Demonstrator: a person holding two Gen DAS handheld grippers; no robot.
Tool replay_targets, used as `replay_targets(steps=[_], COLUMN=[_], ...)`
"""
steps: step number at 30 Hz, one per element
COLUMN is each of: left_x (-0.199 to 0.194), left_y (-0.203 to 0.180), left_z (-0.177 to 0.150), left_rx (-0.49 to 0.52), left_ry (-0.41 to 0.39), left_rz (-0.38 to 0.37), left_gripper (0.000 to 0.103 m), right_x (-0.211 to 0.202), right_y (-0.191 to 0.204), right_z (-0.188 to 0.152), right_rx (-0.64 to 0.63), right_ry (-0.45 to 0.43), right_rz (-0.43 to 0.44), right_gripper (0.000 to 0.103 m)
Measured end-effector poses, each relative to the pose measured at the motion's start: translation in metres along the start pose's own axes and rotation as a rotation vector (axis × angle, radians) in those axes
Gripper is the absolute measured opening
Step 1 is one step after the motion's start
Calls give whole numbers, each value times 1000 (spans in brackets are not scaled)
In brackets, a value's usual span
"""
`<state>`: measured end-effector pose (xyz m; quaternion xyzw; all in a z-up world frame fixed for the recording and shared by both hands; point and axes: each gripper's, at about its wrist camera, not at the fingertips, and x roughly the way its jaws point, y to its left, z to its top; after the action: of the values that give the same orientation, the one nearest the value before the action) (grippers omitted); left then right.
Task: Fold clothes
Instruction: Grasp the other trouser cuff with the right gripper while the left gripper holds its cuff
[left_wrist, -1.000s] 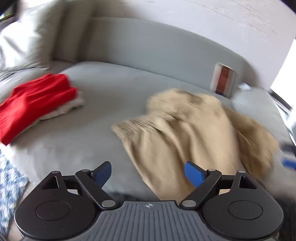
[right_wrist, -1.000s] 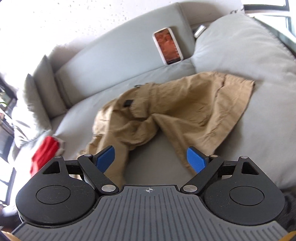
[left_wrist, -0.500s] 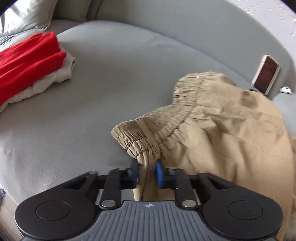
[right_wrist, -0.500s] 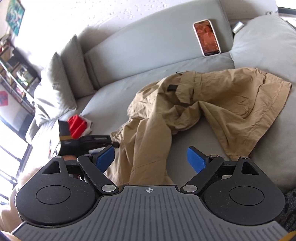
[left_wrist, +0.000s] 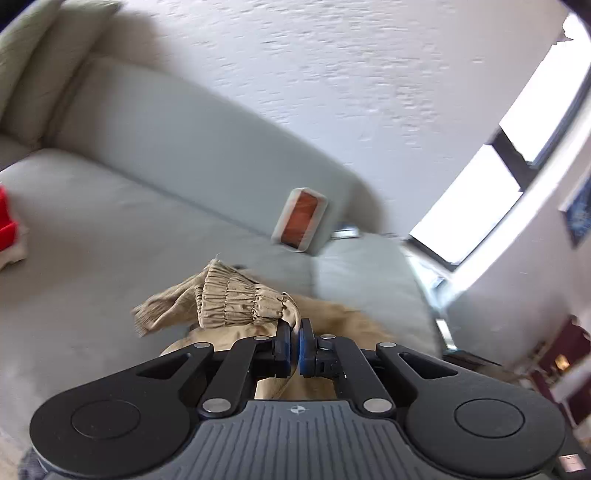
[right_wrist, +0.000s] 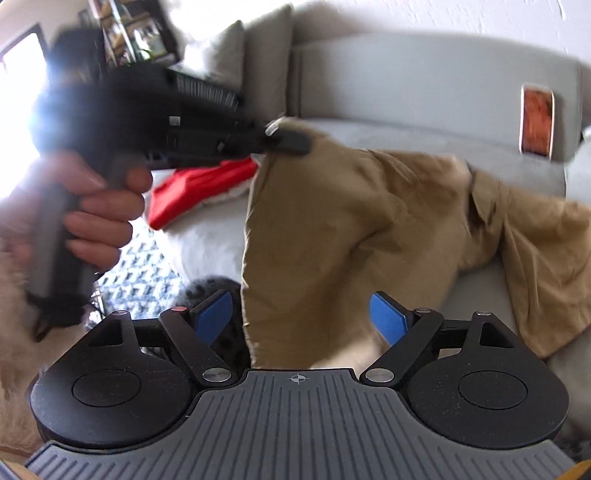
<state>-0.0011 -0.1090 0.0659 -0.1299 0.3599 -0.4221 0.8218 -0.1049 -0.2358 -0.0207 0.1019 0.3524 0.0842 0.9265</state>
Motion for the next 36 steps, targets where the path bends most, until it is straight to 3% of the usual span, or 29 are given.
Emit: replay_targets(steps=[5, 9, 14, 15, 17, 18, 19, 20, 21, 25, 27, 29, 31, 36], left_x=[2, 8, 25, 29, 30, 30, 30, 30, 30, 30, 21, 11, 8, 34], left_y=[-62, -103, -119, -120, -118, -117, -115, -114, -112, -106, -100, -89, -69, -1], left_z=[-10, -27, -41, -43, -45, -46, -48, -49, -50, -54, -55, -54, -48, -43], left_rx=[88, 134, 188, 198, 220, 230, 241, 252, 263, 307, 341, 369, 330, 97], left_ry=[7, 6, 24, 31, 42, 48, 53, 58, 63, 83, 37, -19, -28, 45], left_rz=[-107, -128, -118, -119, -130, -139, -147, -155, -163, -195, -134, -61, -15, 150], left_gripper=[1, 1, 1, 1, 1, 2, 2, 11, 22, 39, 84, 85, 86, 85], right_x=[-27, -48, -75, -80, -86, -88, -89, -91, -91, -103, -109, -115, -121, -146], right_y=[11, 10, 1, -3, -12, -18, -24, -28, -32, -52, -63, -76, -94, -125], right_z=[0, -5, -12, -13, -14, -15, -15, -16, -16, -16, -14, -13, -11, -35], right_rx=[-59, -64, -22, -8, 19, 36, 59, 80, 93, 173, 212, 276, 366, 473], right_ry=[-140, -226, -351, -366, -367, -361, -355, -351, -345, -349, -355, -367, -380, -405], right_rz=[-94, -213, -414, -452, -504, -498, -484, -479, -482, -489, -513, -542, -540, -570], right_gripper=[92, 92, 89, 83, 62, 41, 29, 24, 9, 7, 6, 6, 6, 6])
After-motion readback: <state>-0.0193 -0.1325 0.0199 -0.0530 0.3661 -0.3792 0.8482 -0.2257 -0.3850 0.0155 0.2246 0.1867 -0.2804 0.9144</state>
